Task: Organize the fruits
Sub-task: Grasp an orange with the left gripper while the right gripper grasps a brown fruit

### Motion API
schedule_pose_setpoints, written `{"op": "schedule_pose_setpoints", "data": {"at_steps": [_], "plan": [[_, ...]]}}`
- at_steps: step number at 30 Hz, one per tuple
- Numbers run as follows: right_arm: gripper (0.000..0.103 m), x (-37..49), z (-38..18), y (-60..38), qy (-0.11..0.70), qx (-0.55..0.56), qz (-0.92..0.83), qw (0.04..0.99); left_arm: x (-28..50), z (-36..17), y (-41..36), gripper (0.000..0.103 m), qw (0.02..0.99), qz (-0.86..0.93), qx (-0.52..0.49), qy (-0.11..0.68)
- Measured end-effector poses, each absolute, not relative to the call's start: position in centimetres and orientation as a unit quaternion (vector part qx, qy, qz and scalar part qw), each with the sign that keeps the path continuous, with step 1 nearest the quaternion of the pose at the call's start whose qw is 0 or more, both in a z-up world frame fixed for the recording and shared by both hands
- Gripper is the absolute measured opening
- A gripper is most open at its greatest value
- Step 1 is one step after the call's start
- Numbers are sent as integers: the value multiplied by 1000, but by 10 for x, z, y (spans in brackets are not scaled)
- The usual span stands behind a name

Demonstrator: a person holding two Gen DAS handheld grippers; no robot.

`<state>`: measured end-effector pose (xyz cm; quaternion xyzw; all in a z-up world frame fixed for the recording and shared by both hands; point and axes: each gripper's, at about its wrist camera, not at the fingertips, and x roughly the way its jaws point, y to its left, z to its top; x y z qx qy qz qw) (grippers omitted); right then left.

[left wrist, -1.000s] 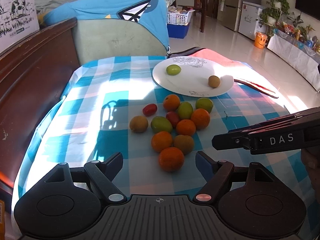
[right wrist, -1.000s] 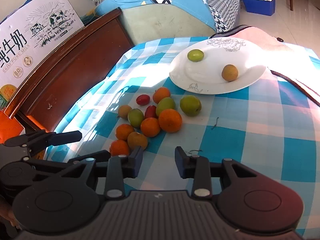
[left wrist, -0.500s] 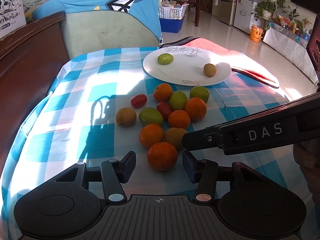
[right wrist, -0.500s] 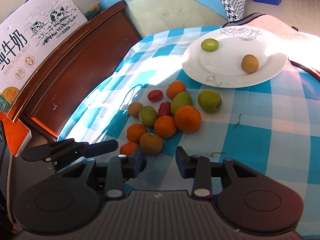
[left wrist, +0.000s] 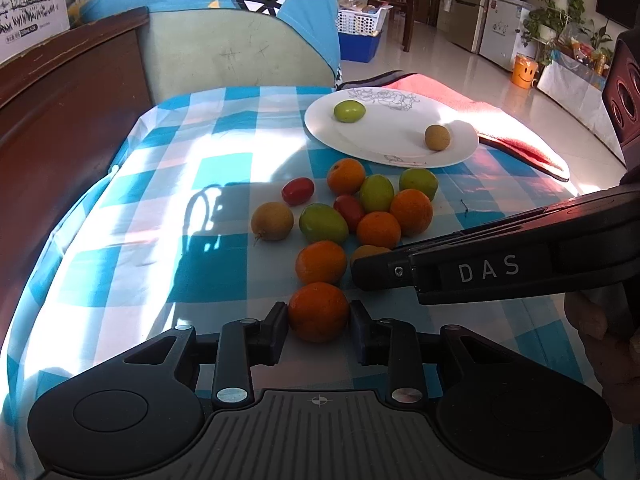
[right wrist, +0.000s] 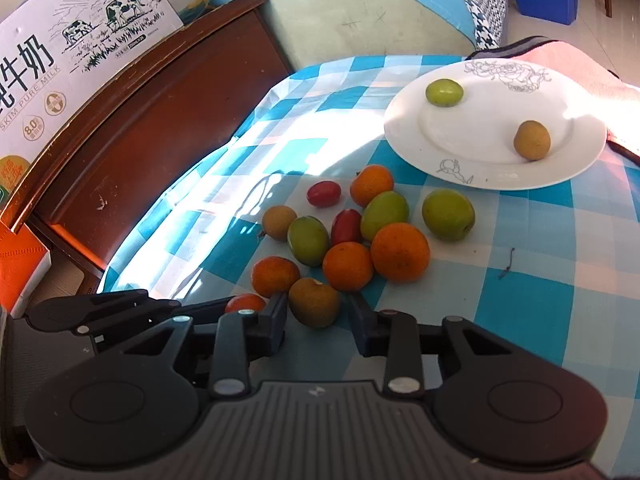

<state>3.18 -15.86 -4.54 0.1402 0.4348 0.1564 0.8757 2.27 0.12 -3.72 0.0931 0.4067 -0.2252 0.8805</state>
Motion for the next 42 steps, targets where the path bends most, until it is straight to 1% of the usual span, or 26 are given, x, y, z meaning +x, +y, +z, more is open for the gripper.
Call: {"op": "schedule_pose_setpoints", "data": {"at_steps": [1,7,13,20,23,31,42], "plan": [[29,32,-46,-158,436,142,157,875,22,-36,2,30,881,-224,92,406],[28,28,-41,-159,443,125,159,873,22,-32,7,30,885,-214,87,405],[28,22,-38,-154,446,75,153,879,26,-34,8,30,884,-203,82,413],[28,24,-40,-154,451,81,157,875,26,-36,6,30,884,-192,87,417],[28,21,-37,-154,454,77,157,874,25,-29,6,30,888,-194,80,410],[28,13,-9,-162,429,74,167,884,22,-9,8,30,897,-206,53,386],[28,20,19,-187,400,33,165,901,30,14,4,30,912,-209,48,349]]}}
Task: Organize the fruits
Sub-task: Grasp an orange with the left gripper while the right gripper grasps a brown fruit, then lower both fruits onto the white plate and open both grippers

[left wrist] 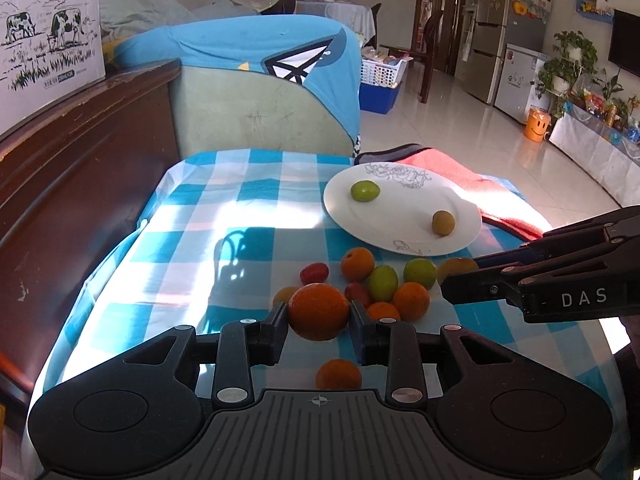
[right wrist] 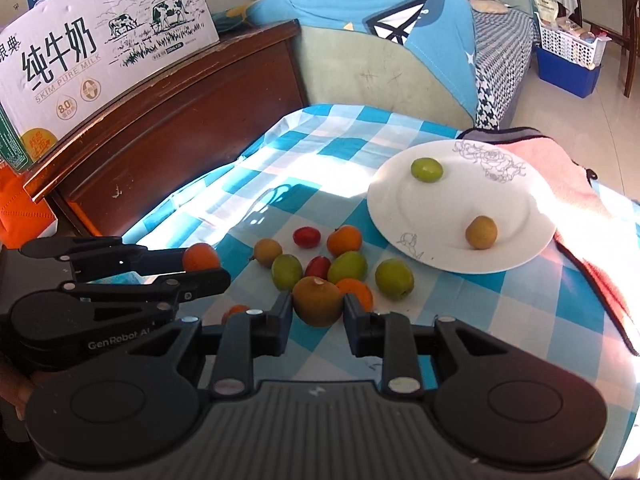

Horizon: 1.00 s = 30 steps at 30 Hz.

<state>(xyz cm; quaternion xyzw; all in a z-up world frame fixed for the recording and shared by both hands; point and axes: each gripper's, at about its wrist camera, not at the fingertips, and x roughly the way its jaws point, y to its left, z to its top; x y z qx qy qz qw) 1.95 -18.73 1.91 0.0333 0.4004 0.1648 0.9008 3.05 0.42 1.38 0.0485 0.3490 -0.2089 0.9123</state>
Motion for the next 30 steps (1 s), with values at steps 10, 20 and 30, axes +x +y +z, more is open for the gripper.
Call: {"op": "schedule_pose_setpoints", "data": {"at_steps": [10,20,30], "plan": [[28,44,35,-227,381,39,126,915,64,21,-16,30,905,-236,38,352],[28,73,33,-254,381,46,85,920,99,18,-42,30,897,-259,30,355],[28,100,20,-281,400,65,38,913,126,6,-72,30,890,-276,40,362]]}}
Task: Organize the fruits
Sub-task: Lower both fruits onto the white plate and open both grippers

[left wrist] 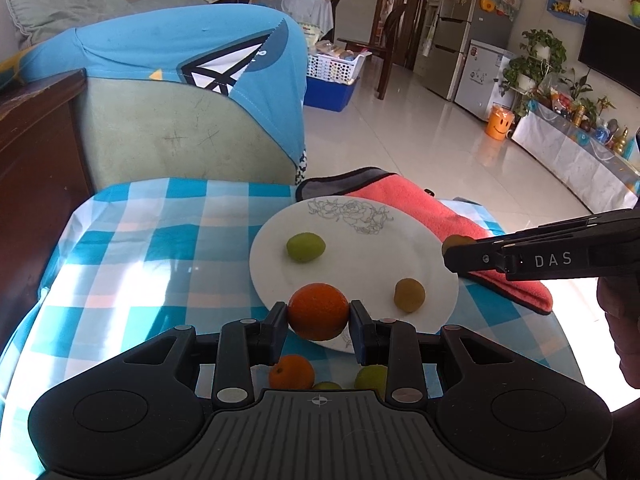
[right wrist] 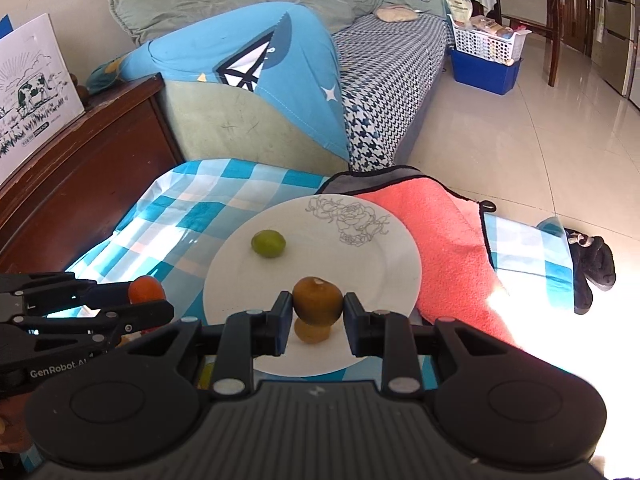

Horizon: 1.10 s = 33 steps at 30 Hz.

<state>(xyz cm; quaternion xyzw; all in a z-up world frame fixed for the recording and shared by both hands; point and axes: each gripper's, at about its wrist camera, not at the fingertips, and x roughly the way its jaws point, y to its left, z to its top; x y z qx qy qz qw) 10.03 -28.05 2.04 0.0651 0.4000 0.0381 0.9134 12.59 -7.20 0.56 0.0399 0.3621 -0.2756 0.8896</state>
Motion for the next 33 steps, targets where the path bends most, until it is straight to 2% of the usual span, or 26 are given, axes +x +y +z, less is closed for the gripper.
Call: {"op": "schedule_pose_setpoints", "data": {"at_steps": [22,26,33], "plan": [[30,126,-3,-292,429,96,8,898,147,-10,-98,32,882,-283,38,374],[31,125,1,-293,423,104,10,900,146,-4,-95,44,887,-274,34,371],[31,121,8,-288,414,104,25,904,145,11,-82,50,896,-244,40,369]]}}
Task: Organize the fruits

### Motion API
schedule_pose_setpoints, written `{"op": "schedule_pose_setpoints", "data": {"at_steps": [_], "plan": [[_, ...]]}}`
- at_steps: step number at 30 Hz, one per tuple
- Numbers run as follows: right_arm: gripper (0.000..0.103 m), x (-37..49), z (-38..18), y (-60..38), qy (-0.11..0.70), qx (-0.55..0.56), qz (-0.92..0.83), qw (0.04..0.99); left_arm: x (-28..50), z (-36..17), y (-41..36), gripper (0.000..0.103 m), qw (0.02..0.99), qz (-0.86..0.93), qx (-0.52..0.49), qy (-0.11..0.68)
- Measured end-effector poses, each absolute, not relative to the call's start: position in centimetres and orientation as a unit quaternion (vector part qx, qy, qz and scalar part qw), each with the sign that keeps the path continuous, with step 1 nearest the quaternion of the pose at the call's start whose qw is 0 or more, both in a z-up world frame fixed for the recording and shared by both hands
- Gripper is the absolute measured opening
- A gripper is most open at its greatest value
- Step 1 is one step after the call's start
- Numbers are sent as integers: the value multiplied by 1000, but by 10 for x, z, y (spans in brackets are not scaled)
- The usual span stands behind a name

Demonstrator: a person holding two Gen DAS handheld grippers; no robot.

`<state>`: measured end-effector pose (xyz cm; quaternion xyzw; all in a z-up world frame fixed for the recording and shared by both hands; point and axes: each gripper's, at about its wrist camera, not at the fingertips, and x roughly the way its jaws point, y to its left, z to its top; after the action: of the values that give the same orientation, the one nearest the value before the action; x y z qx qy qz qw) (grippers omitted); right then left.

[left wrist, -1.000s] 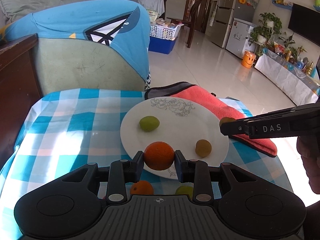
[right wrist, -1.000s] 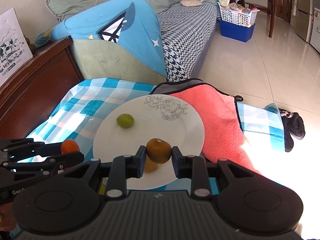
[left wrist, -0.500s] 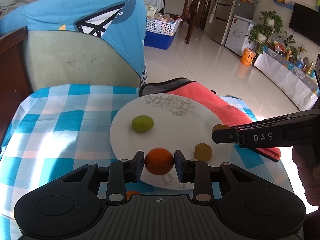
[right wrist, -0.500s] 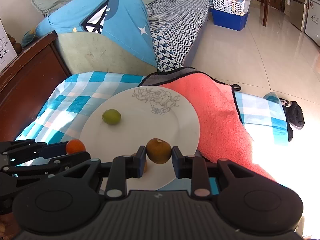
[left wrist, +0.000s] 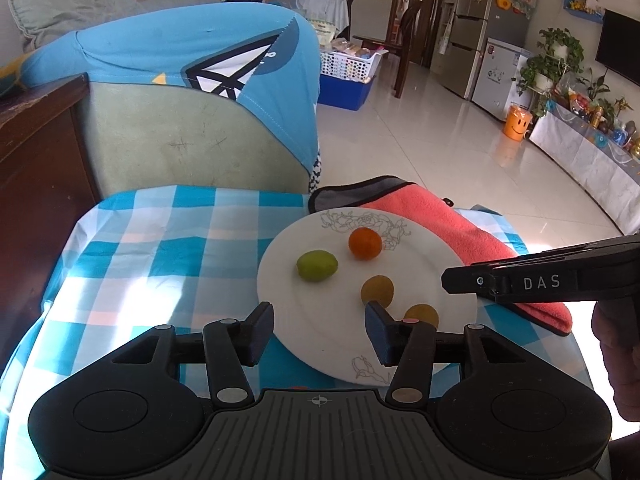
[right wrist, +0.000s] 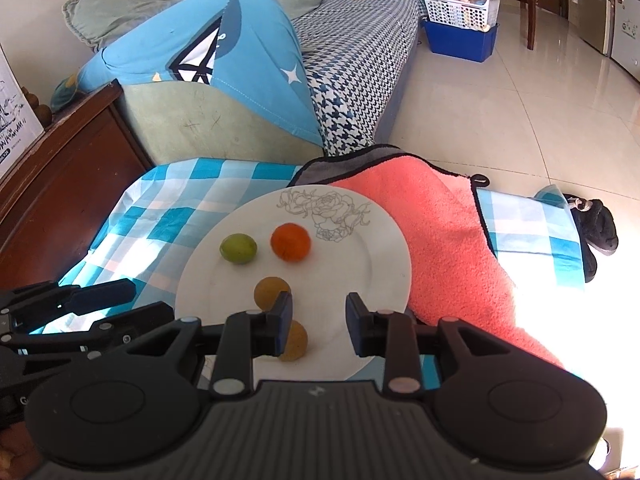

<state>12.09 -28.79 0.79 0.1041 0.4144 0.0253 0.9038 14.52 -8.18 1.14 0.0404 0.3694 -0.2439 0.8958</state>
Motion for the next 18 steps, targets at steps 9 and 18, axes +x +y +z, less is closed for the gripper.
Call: {"op": "schedule_pose_setpoints", "data": {"at_steps": [9,18], "plan": [[32,106,15,-274,410,98,56,905,138,17,-51,50,899,-210,37,383],[32,89,16,-260,410,99,80,903,111,17,-22,51,898,-191,31,395]]}}
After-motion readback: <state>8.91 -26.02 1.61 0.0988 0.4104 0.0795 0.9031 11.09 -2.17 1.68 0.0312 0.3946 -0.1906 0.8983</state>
